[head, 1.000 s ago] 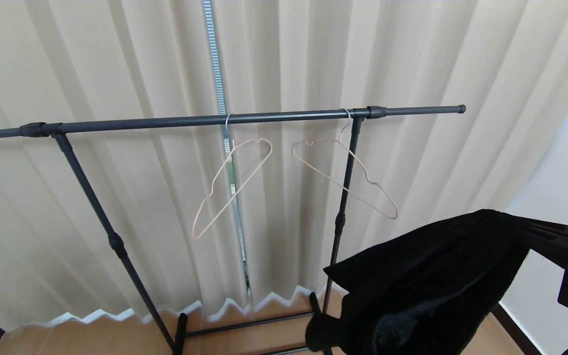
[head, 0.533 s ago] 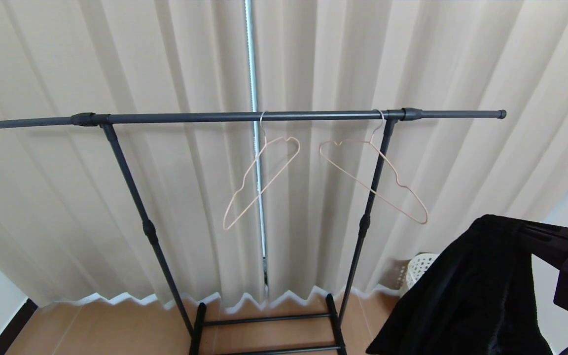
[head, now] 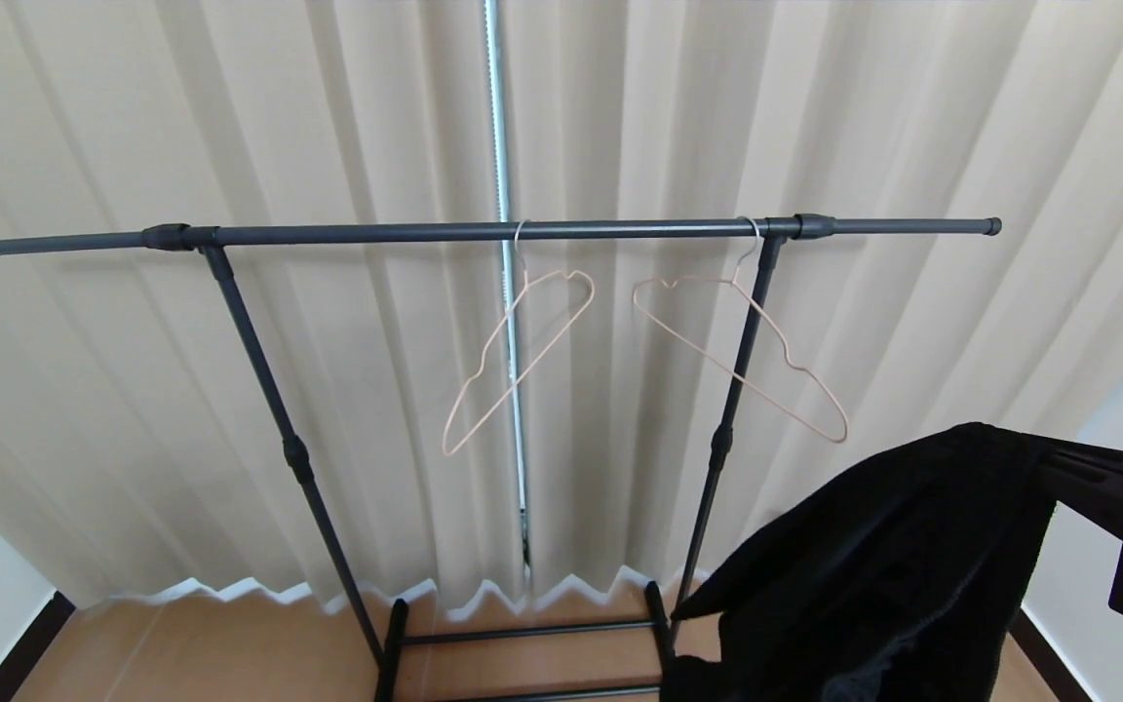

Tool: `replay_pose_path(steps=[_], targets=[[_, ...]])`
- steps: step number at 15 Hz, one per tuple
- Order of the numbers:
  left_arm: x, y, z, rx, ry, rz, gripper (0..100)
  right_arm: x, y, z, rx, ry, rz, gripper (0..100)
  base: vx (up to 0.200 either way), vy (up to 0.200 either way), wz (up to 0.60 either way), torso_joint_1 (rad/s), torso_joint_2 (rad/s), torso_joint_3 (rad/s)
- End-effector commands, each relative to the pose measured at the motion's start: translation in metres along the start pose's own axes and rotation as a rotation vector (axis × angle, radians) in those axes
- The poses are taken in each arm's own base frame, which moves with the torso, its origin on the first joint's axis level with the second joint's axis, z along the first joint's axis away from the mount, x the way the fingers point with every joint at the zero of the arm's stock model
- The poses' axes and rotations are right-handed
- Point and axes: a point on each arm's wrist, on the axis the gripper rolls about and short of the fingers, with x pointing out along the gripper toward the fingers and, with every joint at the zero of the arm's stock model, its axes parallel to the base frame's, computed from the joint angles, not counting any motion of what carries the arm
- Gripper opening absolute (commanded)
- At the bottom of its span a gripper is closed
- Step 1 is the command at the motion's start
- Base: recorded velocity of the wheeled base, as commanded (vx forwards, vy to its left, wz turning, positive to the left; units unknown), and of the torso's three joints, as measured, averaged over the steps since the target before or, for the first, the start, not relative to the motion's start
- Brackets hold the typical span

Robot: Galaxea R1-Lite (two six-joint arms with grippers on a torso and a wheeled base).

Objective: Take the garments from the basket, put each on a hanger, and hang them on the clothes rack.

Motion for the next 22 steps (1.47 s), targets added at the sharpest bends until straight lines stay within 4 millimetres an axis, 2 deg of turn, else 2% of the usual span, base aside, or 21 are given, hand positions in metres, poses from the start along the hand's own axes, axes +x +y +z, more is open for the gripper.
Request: replay_pose_path(steps=[1, 4, 6, 7, 8, 9, 11, 13, 16, 18, 20, 22], targets=[[0.003, 0.000, 0.001, 0.005, 0.045, -0.003, 100, 0.000, 0.001, 0.000, -0.003, 0.006, 0.010, 0, 0.000, 0.000, 0.00, 0.000, 0.00, 0.000], [0.017, -0.002, 0.007, 0.020, 0.231, -0.001, 100, 0.018, 0.007, -0.001, 0.034, 0.071, 0.036, 0, 0.000, 0.000, 0.00, 0.000, 0.00, 0.000], [0.027, -0.004, 0.025, 0.010, 0.292, -0.036, 100, 0.027, 0.014, 0.009, 0.089, 0.103, 0.046, 0, 0.000, 0.000, 0.00, 0.000, 0.00, 0.000], [0.052, -0.010, 0.055, -0.081, 0.397, -0.119, 100, 0.037, 0.027, 0.030, 0.192, 0.146, 0.070, 0, 0.000, 0.000, 0.00, 0.000, 0.00, 0.000], [0.064, -0.014, 0.067, -0.116, 0.437, -0.165, 100, 0.042, 0.031, 0.039, 0.220, 0.165, 0.079, 0, 0.000, 0.000, 0.00, 0.000, 0.00, 0.000], [0.098, -0.028, 0.095, -0.186, 0.523, -0.283, 100, 0.059, 0.036, 0.060, 0.250, 0.210, 0.077, 0, 0.000, 0.000, 0.00, 0.000, 0.00, 0.000], [0.133, -0.056, 0.114, -0.250, 0.621, -0.384, 100, 0.075, 0.038, 0.073, 0.266, 0.208, 0.077, 0, 0.000, 0.000, 0.00, 0.000, 0.00, 0.000], [0.149, -0.084, 0.117, -0.261, 0.710, -0.478, 100, 0.098, 0.044, 0.072, 0.303, 0.200, 0.072, 0, 0.000, 0.000, 0.00, 0.000, 0.00, 0.000], [0.157, -0.110, 0.119, -0.304, 0.777, -0.541, 100, 0.122, 0.059, 0.080, 0.337, 0.166, -0.015, 0, 0.000, 0.000, 0.00, 0.000, 0.00, 0.000], [0.171, -0.127, 0.127, -0.380, 0.819, -0.565, 100, 0.137, 0.076, 0.092, 0.381, 0.140, -0.028, 0, 0.000, 0.000, 0.00, 0.000, 0.00, 0.000], [0.192, -0.144, 0.117, -0.410, 0.895, -0.559, 100, 0.153, 0.095, 0.096, 0.424, 0.126, -0.041, 0, 0.000, 0.000, 0.00, 0.000, 0.00, 0.000], [0.209, -0.159, 0.105, -0.419, 0.905, -0.554, 100, 0.176, 0.106, 0.093, 0.434, 0.117, -0.055, 0, 0.000, 0.000, 0.00, 0.000, 0.00, 0.000]])
